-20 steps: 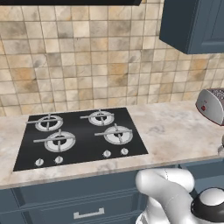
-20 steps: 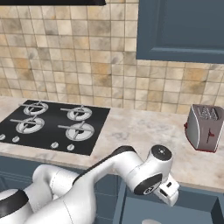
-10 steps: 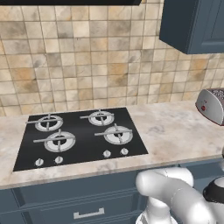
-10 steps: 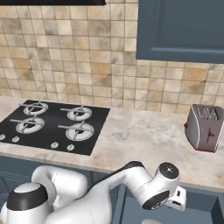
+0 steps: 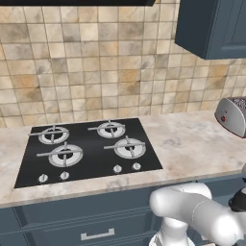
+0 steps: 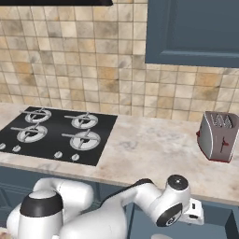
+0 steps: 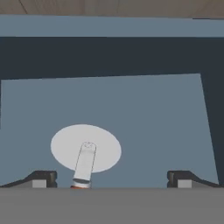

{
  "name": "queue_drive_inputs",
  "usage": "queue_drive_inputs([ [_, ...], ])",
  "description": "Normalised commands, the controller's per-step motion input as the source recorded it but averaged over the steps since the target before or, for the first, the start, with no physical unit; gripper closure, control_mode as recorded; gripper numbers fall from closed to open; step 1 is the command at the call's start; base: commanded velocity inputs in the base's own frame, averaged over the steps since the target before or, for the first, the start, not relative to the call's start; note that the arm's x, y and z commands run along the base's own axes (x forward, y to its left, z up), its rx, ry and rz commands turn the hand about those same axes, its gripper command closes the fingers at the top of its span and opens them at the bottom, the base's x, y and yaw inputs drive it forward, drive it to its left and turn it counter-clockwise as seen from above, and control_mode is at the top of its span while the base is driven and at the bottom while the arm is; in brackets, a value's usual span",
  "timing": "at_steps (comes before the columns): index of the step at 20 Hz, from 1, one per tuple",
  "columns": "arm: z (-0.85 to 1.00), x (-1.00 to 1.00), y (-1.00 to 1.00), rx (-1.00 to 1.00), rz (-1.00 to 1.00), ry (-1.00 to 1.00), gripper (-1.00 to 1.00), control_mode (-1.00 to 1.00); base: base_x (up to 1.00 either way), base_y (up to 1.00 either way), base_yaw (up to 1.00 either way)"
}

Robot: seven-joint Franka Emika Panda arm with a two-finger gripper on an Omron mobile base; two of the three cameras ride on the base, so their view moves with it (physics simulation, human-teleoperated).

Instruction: Take the pizza cutter from the drawer on the right and place it on the dining counter for cutting.

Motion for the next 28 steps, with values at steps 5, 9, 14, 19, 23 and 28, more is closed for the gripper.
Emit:
queue_drive_inputs([
  [5, -0.42, 0.07, -0.15, 0.0, 0.05, 0.0, -1.0, -1.0, 0.0, 0.0, 0.0],
  [9, -0.32, 0.0, -0.18, 0.0, 0.03, 0.0, -1.0, -1.0, 0.0, 0.0, 0.0],
  [14, -0.18, 0.0, -0.07, 0.0, 0.01, 0.0, -1.0, -1.0, 0.0, 0.0, 0.0],
  [19, -0.1, 0.0, -0.06, 0.0, 0.01, 0.0, -1.0, -1.0, 0.0, 0.0, 0.0],
  [23, -0.07, 0.0, -0.02, 0.0, 0.01, 0.0, -1.0, -1.0, 0.0, 0.0, 0.0],
  [28, -0.15, -0.16, 0.03, 0.0, 0.0, 0.1, -1.0, -1.0, 0.0, 0.0, 0.0],
])
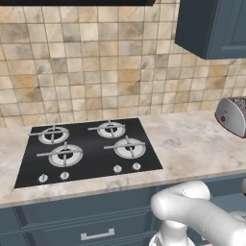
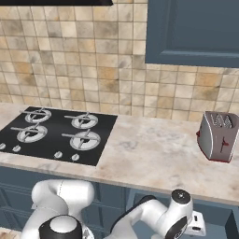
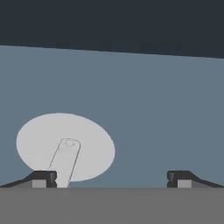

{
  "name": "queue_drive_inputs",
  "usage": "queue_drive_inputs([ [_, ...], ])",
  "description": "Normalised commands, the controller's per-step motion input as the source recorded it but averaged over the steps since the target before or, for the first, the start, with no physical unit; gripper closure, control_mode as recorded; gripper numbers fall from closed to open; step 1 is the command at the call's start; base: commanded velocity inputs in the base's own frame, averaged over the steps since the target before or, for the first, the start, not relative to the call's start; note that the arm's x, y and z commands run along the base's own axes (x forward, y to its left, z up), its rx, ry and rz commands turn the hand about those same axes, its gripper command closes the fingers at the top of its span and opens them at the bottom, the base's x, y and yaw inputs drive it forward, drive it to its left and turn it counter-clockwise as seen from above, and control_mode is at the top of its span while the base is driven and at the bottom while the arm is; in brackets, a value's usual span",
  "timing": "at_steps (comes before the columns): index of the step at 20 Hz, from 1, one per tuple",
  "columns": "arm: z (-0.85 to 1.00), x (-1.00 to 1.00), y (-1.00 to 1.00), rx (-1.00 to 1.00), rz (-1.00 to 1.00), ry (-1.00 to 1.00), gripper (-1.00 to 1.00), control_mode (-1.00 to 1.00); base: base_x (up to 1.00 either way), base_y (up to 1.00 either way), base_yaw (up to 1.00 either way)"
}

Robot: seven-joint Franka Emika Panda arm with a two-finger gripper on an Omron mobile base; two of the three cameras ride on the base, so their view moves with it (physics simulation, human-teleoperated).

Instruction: Take the pizza cutter from the drawer on the right and place it on the dining counter for cutting.

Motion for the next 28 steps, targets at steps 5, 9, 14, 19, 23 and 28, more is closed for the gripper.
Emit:
queue_drive_inputs([
  [5, -0.1, -0.22, 0.14, 0.0, 0.0, 0.12, -1.0, -1.0, 0.0, 0.0, 0.0],
  [9, 0.0, -0.1, 0.12, 0.06, 0.01, 0.05, -1.0, -1.0, 0.0, 0.0, 0.0],
  [14, 0.0, -0.12, 0.11, 0.03, 0.0, 0.01, -1.0, -1.0, 0.0, 0.0, 0.0],
  [19, 0.0, 0.0, 0.13, 0.0, 0.0, 0.0, -1.0, -1.0, 0.0, 0.0, 0.0],
  [23, -0.11, -0.16, 0.07, 0.0, 0.0, 0.0, -1.0, -1.0, 0.0, 0.0, 0.0],
  [28, -0.08, -0.2, 0.06, 0.02, 0.0, 0.02, -1.0, -1.0, 0.0, 0.0, 0.0],
])
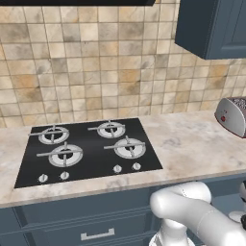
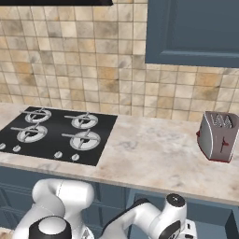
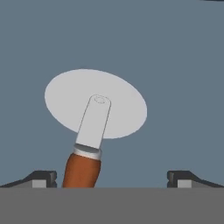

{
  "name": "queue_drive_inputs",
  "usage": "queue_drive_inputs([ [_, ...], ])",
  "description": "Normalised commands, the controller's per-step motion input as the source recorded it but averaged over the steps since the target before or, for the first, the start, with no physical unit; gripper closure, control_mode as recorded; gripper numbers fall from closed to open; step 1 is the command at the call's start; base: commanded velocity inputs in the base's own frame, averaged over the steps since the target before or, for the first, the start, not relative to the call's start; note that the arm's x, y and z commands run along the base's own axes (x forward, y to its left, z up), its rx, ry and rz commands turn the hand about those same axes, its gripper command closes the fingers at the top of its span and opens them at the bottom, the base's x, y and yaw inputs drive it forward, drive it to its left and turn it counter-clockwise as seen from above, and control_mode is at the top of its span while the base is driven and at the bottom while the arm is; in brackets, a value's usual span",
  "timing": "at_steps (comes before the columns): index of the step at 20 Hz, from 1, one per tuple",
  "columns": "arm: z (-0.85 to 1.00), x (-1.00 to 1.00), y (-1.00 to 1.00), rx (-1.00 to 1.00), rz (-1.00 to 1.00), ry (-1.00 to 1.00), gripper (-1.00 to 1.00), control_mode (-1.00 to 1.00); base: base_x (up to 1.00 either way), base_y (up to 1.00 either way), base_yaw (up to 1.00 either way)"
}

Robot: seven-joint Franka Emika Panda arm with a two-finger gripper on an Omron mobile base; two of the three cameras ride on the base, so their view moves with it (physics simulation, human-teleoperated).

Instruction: Take the pizza cutter from the drawer on the right and place it on the dining counter for cutting.

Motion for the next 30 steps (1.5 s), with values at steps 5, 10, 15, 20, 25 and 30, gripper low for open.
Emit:
queue_drive_inputs([
  [5, -0.01, -0.02, 0.05, 0.02, 0.0, 0.1, -1.0, -1.0, 0.0, 0.0, 0.0],
  [10, -0.14, 0.0, 0.0, 0.03, 0.01, 0.04, -1.0, -1.0, 0.0, 0.0, 0.0],
  [15, -0.12, -0.03, 0.0, 0.04, 0.01, 0.0, -1.0, -1.0, 0.0, 0.0, 0.0],
  [20, -0.06, -0.17, 0.05, 0.02, 0.0, 0.01, -1.0, -1.0, 0.0, 0.0, 0.0],
  [25, -0.01, -0.05, 0.09, 0.01, 0.0, 0.0, -1.0, -1.0, 0.0, 0.0, 0.0],
  [30, 0.0, 0.0, 0.09, 0.0, 0.0, 0.0, -1.0, -1.0, 0.0, 0.0, 0.0],
])
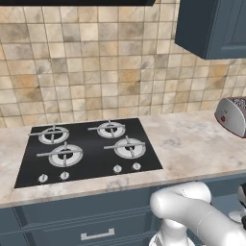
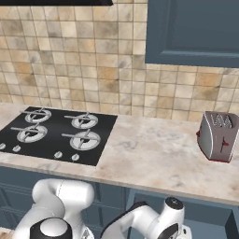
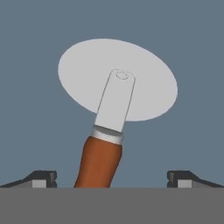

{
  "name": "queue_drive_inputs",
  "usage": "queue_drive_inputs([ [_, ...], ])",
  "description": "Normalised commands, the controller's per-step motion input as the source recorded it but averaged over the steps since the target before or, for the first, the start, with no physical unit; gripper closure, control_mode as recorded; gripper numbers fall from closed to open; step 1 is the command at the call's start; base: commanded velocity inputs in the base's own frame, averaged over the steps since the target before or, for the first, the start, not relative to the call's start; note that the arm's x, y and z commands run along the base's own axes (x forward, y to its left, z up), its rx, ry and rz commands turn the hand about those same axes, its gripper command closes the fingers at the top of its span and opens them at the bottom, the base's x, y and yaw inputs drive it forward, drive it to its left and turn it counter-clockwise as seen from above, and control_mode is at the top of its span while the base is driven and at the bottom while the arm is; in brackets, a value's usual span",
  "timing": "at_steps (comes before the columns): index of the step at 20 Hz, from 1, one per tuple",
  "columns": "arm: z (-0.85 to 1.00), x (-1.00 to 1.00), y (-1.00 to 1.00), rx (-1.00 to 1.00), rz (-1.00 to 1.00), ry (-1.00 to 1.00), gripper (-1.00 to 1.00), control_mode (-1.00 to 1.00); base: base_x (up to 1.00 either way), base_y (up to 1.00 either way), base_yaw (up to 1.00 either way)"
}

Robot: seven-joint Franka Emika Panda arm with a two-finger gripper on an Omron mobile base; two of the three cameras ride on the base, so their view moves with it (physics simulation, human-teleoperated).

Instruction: Take the pizza cutter from the drawer on the right and place it on the dining counter for cutting.

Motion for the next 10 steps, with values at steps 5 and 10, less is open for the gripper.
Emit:
queue_drive_inputs([
  [5, -0.08, 0.09, 0.0, 0.0, 0.0, 0.0, -1.0, -1.0, 0.0, 0.0, 0.0],
  [10, -0.18, 0.07, 0.01, 0.0, 0.0, 0.0, -1.0, -1.0, 0.0, 0.0, 0.0],
])
